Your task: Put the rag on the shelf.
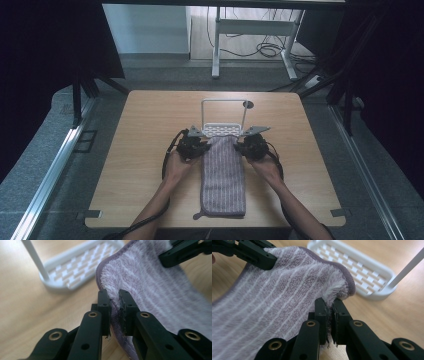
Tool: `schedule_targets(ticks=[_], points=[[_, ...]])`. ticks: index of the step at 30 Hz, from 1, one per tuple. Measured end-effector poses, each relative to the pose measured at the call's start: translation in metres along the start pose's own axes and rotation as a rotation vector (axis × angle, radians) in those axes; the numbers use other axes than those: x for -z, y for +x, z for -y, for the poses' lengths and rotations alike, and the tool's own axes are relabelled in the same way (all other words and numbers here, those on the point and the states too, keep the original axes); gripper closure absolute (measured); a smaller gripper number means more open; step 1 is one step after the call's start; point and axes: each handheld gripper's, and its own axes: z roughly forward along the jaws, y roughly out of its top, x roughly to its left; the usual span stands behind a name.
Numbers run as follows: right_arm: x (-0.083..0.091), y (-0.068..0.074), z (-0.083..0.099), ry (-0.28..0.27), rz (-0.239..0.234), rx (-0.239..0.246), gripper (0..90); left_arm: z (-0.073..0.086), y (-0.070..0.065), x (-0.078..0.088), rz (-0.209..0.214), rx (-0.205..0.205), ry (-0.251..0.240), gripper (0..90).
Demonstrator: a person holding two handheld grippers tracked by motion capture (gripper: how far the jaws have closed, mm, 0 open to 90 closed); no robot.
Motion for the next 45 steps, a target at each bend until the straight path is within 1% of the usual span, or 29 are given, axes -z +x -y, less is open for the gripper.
schedule_targets(ticks=[1, 2, 3, 4, 5, 6, 7, 8, 10, 12, 15, 16, 18, 19, 20, 21, 25, 28, 30, 32, 33, 35, 37, 38, 40, 43, 44, 45], points=[[0.009, 0.001, -0.006, -0.027, -0.006, 0.001, 84.1, -0.009, -0.001, 0.010, 0.004, -0.008, -0.022, 81.0], [0.014, 0.002, -0.009, -0.040, -0.004, 0.009, 84.2, -0.009, -0.001, 0.010, 0.004, -0.008, -0.022, 80.9], [0.014, 0.002, -0.009, -0.040, -0.004, 0.009, 84.2, -0.013, -0.002, 0.015, 0.003, -0.011, -0.031, 80.9], [0.023, 0.003, -0.016, -0.062, -0.001, 0.020, 84.3, -0.016, -0.003, 0.019, 0.000, -0.017, -0.036, 80.9], [0.023, 0.003, -0.016, -0.062, -0.001, 0.020, 84.3, -0.020, -0.004, 0.023, -0.002, -0.023, -0.040, 80.9], [0.028, 0.003, -0.019, -0.074, -0.002, 0.022, 84.3, -0.024, -0.005, 0.026, -0.004, -0.030, -0.044, 80.9], [0.037, 0.003, -0.028, -0.100, -0.001, 0.027, 84.4, -0.031, -0.005, 0.033, -0.013, -0.049, -0.043, 80.8], [0.037, 0.003, -0.028, -0.100, -0.001, 0.027, 84.4, -0.031, -0.005, 0.033, -0.013, -0.049, -0.043, 80.8], [0.043, 0.002, -0.035, -0.113, -0.004, 0.033, 84.4, -0.038, -0.006, 0.039, -0.019, -0.060, -0.054, 80.8], [0.050, 0.001, -0.042, -0.127, 0.004, 0.045, 84.3, -0.046, -0.005, 0.046, -0.018, -0.068, -0.070, 80.7], [0.058, -0.001, -0.052, -0.154, 0.009, 0.049, 84.3, -0.058, -0.004, 0.057, -0.024, -0.080, -0.091, 80.6], [0.063, -0.002, -0.059, -0.165, 0.017, 0.053, 84.2, -0.064, -0.003, 0.060, -0.022, -0.084, -0.098, 80.6], [0.065, -0.003, -0.061, -0.171, 0.019, 0.056, 84.2, -0.071, -0.001, 0.066, -0.026, -0.087, -0.112, 80.6], [0.069, -0.004, -0.067, -0.181, 0.026, 0.068, 84.2, -0.080, 0.000, 0.071, -0.028, -0.095, -0.126, 80.5], [0.069, -0.004, -0.067, -0.181, 0.026, 0.068, 84.2, -0.080, 0.000, 0.071, -0.028, -0.095, -0.126, 80.5], [0.073, -0.005, -0.073, -0.193, 0.036, 0.075, 84.1, -0.085, 0.000, 0.074, -0.030, -0.099, -0.132, 80.5], [0.080, -0.007, -0.083, -0.215, 0.051, 0.086, 84.1, -0.102, 0.000, 0.082, -0.054, -0.128, -0.143, 80.4], [0.088, -0.010, -0.093, -0.237, 0.065, 0.098, 84.1, -0.114, 0.001, 0.087, -0.057, -0.131, -0.157, 80.3], [0.096, -0.012, -0.102, -0.249, 0.089, 0.112, 84.1, -0.119, 0.002, 0.090, -0.060, -0.136, -0.161, 80.2], [0.098, -0.013, -0.105, -0.255, 0.094, 0.112, 84.1, -0.125, 0.002, 0.091, -0.064, -0.141, -0.164, 80.2], [0.102, -0.015, -0.112, -0.267, 0.102, 0.110, 84.1, -0.129, 0.002, 0.092, -0.075, -0.146, -0.160, 80.1], [0.103, -0.016, -0.114, -0.268, 0.106, 0.110, 84.1, -0.134, 0.002, 0.093, -0.084, -0.153, -0.156, 80.1], [0.107, -0.020, -0.122, -0.281, 0.113, 0.108, 84.2, -0.140, 0.003, 0.094, -0.091, -0.152, -0.159, 80.1], [0.107, -0.020, -0.122, -0.281, 0.113, 0.108, 84.2, -0.142, 0.004, 0.095, -0.094, -0.156, -0.159, 80.1], [0.110, -0.022, -0.128, -0.290, 0.121, 0.109, 84.1, -0.148, 0.005, 0.097, -0.101, -0.163, -0.160, 79.9], [0.113, -0.025, -0.138, -0.300, 0.129, 0.112, 84.1, -0.157, 0.009, 0.101, -0.108, -0.162, -0.169, 79.7], [0.114, -0.026, -0.141, -0.304, 0.135, 0.115, 84.0, -0.160, 0.010, 0.102, -0.110, -0.158, -0.173, 79.7], [0.116, -0.028, -0.148, -0.311, 0.141, 0.117, 84.0, -0.163, 0.011, 0.103, -0.113, -0.156, -0.175, 79.6]])
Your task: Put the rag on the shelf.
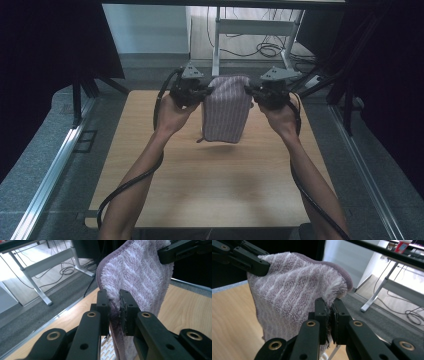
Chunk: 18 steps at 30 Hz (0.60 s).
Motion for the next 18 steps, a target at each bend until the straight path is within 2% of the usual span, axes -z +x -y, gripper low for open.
schedule_targets(ticks=[9, 18], points=[[-0.004, -0.013, -0.027, -0.025, 0.036, 0.015, 83.8, -0.029, 0.020, 0.000, -0.015, 0.027, -0.022, 79.5], [-0.015, -0.028, -0.050, -0.034, 0.067, 0.012, 83.5, -0.049, 0.038, -0.007, -0.042, 0.041, -0.009, 79.2]])
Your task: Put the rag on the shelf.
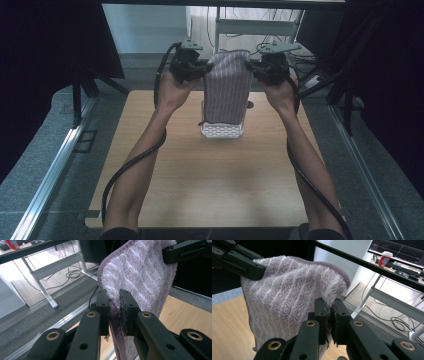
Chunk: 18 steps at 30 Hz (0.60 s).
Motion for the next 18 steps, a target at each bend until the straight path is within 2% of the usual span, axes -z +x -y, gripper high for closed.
schedule_targets(ticks=[4, 11, 18], points=[[-0.008, -0.005, -0.007, 0.000, 0.014, -0.004, 83.4, -0.007, 0.008, -0.005, -0.016, 0.013, 0.003, 79.0], [-0.027, -0.015, -0.015, 0.007, 0.026, -0.018, 82.6, -0.011, 0.024, -0.017, -0.030, 0.062, 0.000, 78.1], [-0.047, -0.021, -0.014, 0.027, 0.041, -0.038, 82.5, -0.007, 0.035, -0.040, -0.096, 0.079, 0.005, 76.8]])
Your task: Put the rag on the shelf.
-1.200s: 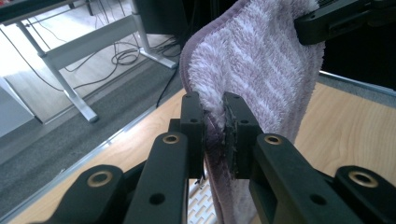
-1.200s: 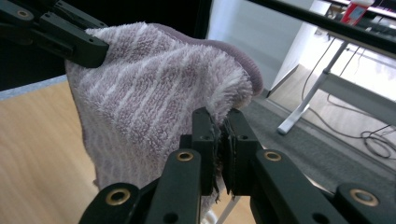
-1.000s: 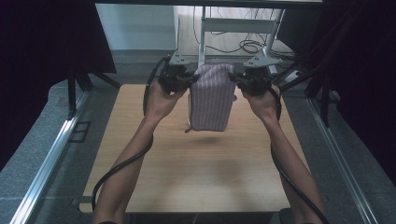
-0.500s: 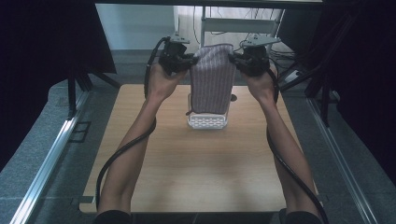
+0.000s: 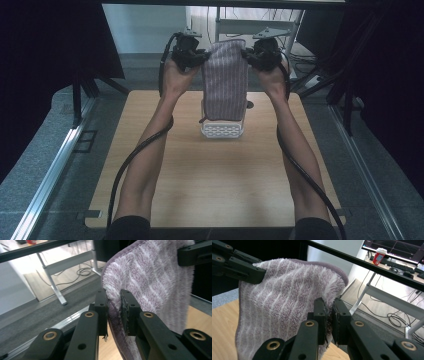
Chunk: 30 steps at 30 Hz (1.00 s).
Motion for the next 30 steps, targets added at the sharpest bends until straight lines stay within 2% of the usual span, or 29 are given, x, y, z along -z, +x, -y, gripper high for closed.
schedule_targets(ticks=[7, 11, 13, 16, 18, 19, 20, 23, 24, 25, 26, 27, 28, 30], points=[[-0.029, -0.006, 0.013, 0.040, 0.009, -0.020, 82.6, 0.015, 0.009, -0.030, -0.053, 0.027, 0.004, 75.8], [-0.040, -0.007, 0.022, 0.068, 0.013, -0.028, 82.6, 0.026, 0.008, -0.050, -0.082, 0.018, 0.034, 75.5], [-0.048, -0.009, 0.031, 0.094, 0.015, -0.031, 82.4, 0.032, 0.006, -0.059, -0.083, 0.017, 0.064, 75.2], [-0.054, -0.011, 0.038, 0.121, 0.013, -0.037, 82.0, 0.041, 0.002, -0.071, -0.089, -0.007, 0.124, 75.0], [-0.061, -0.012, 0.051, 0.170, 0.001, -0.056, 80.6, 0.046, 0.000, -0.075, -0.095, -0.015, 0.145, 74.4], [-0.061, -0.012, 0.051, 0.170, 0.001, -0.056, 80.6, 0.048, -0.001, -0.076, -0.093, -0.018, 0.158, 74.4], [-0.064, -0.012, 0.059, 0.189, -0.010, -0.066, 80.0, 0.051, -0.002, -0.078, -0.095, -0.017, 0.164, 73.8], [-0.068, -0.012, 0.070, 0.214, -0.026, -0.078, 79.2, 0.062, -0.002, -0.082, -0.086, -0.007, 0.195, 72.3], [-0.069, -0.012, 0.072, 0.222, -0.030, -0.080, 78.2, 0.062, -0.002, -0.082, -0.086, -0.007, 0.195, 70.3], [-0.070, -0.012, 0.074, 0.228, -0.034, -0.082, 76.2, 0.067, 0.001, -0.085, -0.080, 0.008, 0.241, 65.4], [-0.070, -0.012, 0.074, 0.228, -0.034, -0.082, 76.2, 0.067, 0.001, -0.085, -0.080, 0.008, 0.241, 58.1], [-0.071, -0.012, 0.078, 0.240, -0.054, -0.088, 67.9, 0.069, 0.002, -0.087, -0.082, 0.022, 0.258, 51.1], [-0.071, -0.012, 0.078, 0.240, -0.054, -0.088, 67.9, 0.072, 0.003, -0.087, -0.086, 0.028, 0.268, 51.1], [-0.070, -0.012, 0.081, 0.240, -0.054, -0.087, 63.8, 0.076, 0.007, -0.085, -0.068, 0.066, 0.268, 40.3]])
